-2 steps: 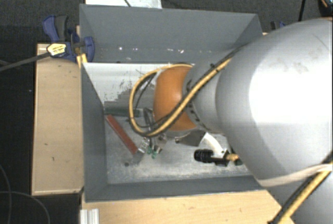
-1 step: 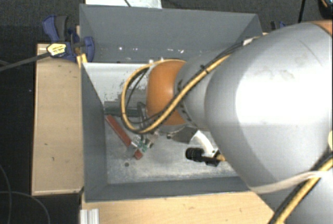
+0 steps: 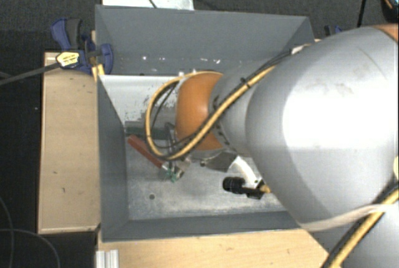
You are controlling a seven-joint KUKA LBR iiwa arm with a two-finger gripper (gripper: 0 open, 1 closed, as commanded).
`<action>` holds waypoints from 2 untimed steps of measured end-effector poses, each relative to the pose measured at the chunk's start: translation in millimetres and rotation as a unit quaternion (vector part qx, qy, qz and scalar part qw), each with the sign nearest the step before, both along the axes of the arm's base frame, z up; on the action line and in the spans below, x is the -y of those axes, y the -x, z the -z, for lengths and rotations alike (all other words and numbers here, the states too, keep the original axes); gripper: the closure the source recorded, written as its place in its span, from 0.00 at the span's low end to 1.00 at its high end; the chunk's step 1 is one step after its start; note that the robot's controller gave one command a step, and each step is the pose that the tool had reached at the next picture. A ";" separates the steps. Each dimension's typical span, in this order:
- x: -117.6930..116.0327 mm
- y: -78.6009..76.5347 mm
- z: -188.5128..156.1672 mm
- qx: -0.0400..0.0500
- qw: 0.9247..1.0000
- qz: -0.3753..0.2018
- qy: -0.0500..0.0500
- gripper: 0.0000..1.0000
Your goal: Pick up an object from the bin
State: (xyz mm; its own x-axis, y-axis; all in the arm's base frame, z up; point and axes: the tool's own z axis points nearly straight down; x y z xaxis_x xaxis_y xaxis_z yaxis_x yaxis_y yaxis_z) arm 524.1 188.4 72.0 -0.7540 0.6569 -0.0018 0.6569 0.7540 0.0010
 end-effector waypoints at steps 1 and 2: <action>9.0 6.3 -57.4 0.002 1.000 0.000 -0.001 1.00; 5.2 -0.8 -132.1 0.003 1.000 0.003 -0.002 1.00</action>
Offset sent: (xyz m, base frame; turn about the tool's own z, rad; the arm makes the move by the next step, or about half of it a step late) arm -0.0073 -0.0091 0.0540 -0.0015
